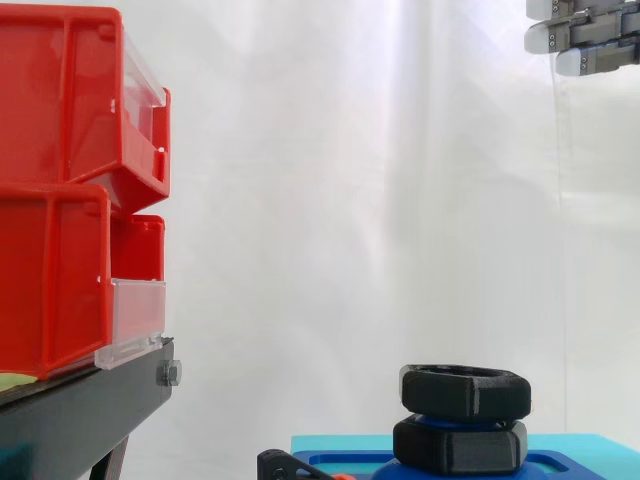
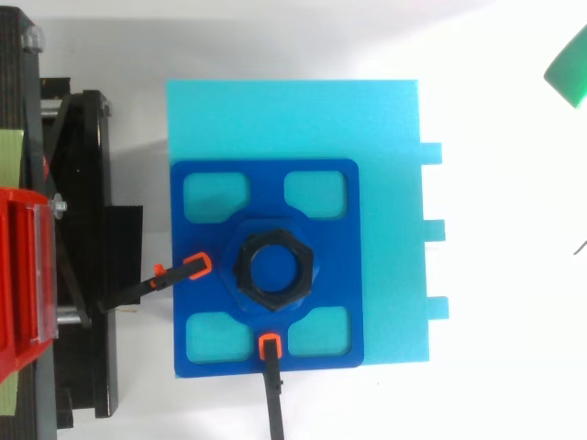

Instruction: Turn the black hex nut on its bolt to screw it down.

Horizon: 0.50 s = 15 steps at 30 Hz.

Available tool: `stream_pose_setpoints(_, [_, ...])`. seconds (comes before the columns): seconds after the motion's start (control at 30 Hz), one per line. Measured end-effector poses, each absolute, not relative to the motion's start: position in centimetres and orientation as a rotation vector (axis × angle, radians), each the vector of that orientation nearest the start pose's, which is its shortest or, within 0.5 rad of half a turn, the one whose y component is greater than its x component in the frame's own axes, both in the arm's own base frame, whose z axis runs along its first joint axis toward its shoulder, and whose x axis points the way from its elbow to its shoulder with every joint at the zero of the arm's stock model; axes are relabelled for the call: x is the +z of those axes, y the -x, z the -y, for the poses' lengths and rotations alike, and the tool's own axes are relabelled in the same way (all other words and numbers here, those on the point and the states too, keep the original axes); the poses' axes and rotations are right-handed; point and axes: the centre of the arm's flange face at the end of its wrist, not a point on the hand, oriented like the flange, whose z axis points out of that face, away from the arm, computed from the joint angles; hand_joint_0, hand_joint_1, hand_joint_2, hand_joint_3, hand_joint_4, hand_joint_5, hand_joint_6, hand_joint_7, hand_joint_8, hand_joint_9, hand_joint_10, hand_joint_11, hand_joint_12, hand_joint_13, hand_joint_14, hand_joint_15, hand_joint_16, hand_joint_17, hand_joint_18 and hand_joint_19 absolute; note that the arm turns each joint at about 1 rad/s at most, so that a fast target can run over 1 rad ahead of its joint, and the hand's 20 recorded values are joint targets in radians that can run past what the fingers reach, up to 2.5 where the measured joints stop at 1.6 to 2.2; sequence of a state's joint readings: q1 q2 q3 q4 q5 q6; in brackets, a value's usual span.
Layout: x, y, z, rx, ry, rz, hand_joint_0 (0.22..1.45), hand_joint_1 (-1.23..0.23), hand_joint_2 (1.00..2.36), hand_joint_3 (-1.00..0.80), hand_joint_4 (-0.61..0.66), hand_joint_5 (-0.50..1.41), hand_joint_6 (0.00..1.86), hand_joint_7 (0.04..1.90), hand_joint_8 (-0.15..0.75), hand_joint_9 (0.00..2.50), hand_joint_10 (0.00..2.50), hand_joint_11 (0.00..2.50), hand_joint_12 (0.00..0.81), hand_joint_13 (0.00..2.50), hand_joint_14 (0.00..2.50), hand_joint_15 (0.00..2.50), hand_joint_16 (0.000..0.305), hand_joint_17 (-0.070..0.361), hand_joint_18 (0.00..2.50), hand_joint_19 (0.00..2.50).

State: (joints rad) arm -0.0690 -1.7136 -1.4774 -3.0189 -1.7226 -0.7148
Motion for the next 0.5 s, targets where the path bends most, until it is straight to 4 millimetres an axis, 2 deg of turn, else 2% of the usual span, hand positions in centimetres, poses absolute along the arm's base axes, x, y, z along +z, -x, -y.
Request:
stream_pose_setpoints(0.17, [47.14, -54.81, 15.64, 0.743, -0.574, -1.434, 0.37, -0.27, 1.00, -0.50, 0.09, -0.26, 0.50, 0.56, 0.211, 0.16, 0.00, 0.00, 0.365, 0.04, 0.00, 0.00, 0.065, 0.147, 0.00, 0.00])
stream_pose_setpoints(0.4, [47.16, -54.81, 15.65, 0.743, -0.574, -1.434, 0.38, -0.42, 1.00, -0.50, 0.08, -0.25, 0.50, 0.55, 0.203, 0.24, 0.00, 0.00, 0.347, 0.14, 0.00, 0.00, 0.067, 0.152, 0.00, 0.00])
stream_pose_setpoints(0.5, [47.17, -54.82, 15.65, 0.743, -0.574, -1.433, 0.39, -0.42, 1.00, -0.50, 0.08, -0.25, 0.50, 0.55, 0.205, 0.26, 0.00, 0.00, 0.346, 0.18, 0.00, 0.00, 0.067, 0.152, 0.00, 0.00])
